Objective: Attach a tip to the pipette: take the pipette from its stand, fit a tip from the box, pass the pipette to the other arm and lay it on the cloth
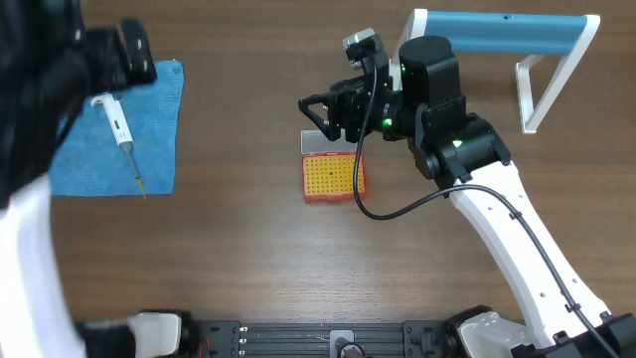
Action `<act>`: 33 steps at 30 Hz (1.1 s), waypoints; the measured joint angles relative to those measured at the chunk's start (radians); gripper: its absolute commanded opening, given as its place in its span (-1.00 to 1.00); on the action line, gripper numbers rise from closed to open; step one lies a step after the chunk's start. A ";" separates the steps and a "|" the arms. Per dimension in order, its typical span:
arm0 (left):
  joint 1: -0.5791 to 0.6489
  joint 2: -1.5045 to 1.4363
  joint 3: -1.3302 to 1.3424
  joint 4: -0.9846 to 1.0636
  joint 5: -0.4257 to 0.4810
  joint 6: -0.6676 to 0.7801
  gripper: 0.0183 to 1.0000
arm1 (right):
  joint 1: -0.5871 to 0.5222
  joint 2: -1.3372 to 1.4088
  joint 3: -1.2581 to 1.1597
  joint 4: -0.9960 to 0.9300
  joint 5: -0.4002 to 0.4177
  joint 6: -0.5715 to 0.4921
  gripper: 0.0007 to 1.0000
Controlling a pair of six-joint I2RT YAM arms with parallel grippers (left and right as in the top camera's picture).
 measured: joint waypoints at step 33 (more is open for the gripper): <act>0.081 -0.753 -0.309 0.151 0.006 0.047 0.99 | 0.000 0.000 0.000 -0.001 0.007 0.000 0.52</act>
